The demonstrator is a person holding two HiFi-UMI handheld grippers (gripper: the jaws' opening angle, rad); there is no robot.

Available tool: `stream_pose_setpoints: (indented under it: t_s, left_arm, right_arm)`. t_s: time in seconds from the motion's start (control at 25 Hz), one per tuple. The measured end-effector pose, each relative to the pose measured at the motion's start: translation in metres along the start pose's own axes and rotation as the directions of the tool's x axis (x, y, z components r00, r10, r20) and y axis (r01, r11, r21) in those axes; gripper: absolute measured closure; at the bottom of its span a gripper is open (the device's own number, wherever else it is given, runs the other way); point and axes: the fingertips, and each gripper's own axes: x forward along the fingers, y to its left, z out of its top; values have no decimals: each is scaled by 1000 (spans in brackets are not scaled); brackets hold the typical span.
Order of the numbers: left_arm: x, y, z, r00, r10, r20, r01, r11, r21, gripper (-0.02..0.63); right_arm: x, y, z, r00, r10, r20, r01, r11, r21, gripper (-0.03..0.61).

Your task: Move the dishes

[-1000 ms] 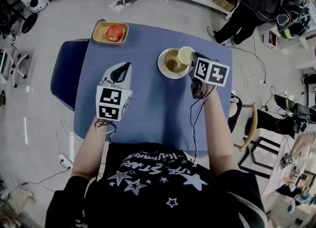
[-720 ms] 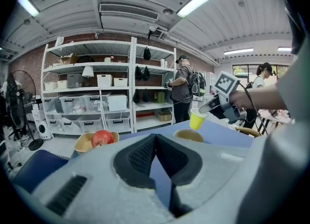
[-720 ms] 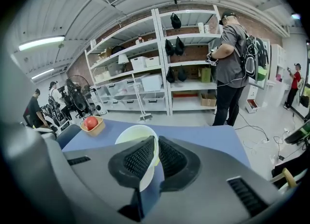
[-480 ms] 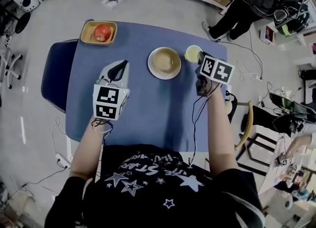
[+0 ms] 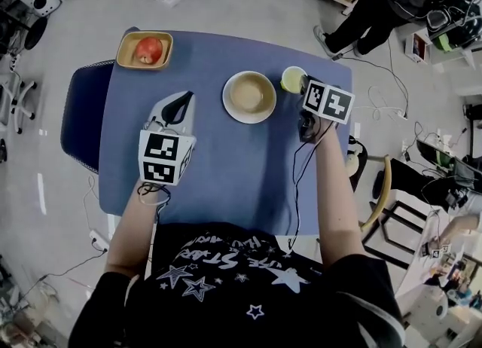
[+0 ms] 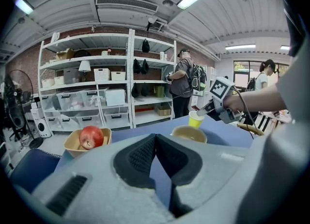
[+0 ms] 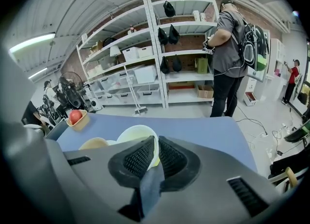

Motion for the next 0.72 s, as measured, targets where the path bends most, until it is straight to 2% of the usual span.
stream_pose_setpoints:
  t_s: [0.2, 0.32, 0.72]
  left_arm:
    - [3, -5, -3, 1000, -4, -13, 4, 1000, -3, 594]
    - [1, -6, -1, 1000, -5, -15, 5, 1000, -2, 594]
    - [-1, -6, 4, 1000, -3, 6, 2, 1000, 3, 594]
  right_arm:
    - [3, -3, -3, 1000, -9, -6, 9, 1000, -15, 540]
    - [1, -1, -2, 1000, 0, -9, 0, 1000, -24, 491]
    - [-14, -6, 9, 999, -24, 37, 26, 999, -43, 397]
